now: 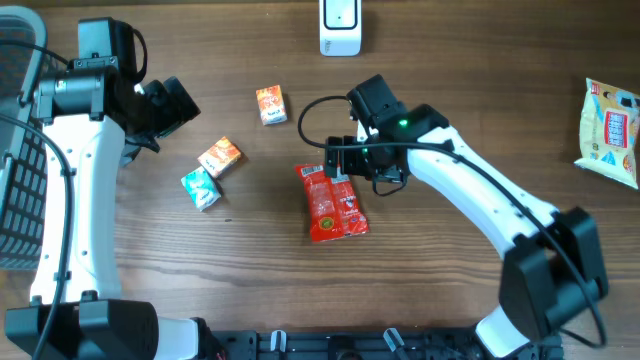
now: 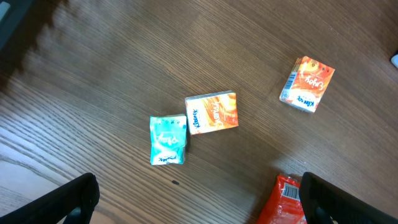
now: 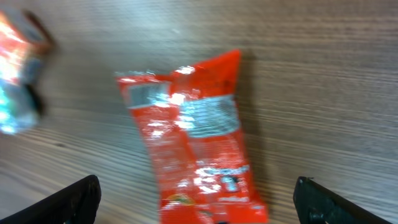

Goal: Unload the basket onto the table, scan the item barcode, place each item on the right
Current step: 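Lift the red bag and rotate it with the right gripper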

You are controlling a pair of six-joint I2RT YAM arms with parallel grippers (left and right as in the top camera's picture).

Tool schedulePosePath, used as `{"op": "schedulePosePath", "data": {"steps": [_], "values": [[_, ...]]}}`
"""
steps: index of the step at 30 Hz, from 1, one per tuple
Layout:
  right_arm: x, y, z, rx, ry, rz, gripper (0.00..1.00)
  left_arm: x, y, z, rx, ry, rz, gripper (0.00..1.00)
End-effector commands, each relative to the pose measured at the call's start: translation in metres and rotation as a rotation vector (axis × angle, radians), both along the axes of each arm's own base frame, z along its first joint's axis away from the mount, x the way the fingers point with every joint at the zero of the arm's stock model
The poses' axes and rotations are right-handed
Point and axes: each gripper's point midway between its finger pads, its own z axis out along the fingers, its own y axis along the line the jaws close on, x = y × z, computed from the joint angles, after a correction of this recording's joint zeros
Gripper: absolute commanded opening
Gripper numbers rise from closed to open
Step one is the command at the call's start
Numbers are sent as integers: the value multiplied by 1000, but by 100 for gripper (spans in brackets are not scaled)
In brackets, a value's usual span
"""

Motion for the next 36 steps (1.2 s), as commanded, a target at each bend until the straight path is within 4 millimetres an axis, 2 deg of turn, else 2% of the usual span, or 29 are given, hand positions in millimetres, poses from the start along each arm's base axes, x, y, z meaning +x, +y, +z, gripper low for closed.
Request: {"op": "schedulePosePath", "data": {"steps": [1,6,10,14,18,23,29,32,34,36], "values": [[-9,-10,-33,-1,121,61,100,1,4,0,12,0,22,100],[-10,1,-39,253,196,210,100,1,4,0,12,0,22,100],[-13,-1,-50,353,263,232,100,1,4,0,12,0,22,100],[-21,7,-53,478,316,263,100,1,4,0,12,0,22,100],[-35,8,-60,524,349,269,100,0,4,0,11,0,22,100],[-55,8,-75,562,404,225,94,0,4,0,11,0,22,100],[-56,10,-100,562,444,38,78,1,4,0,12,0,22,100],[-55,10,-105,562,459,-19,64,0,4,0,11,0,22,100],[-52,7,-111,527,473,-75,51,0,4,0,11,0,22,100],[-51,4,-114,498,483,-115,31,1,4,0,12,0,22,100]]}}
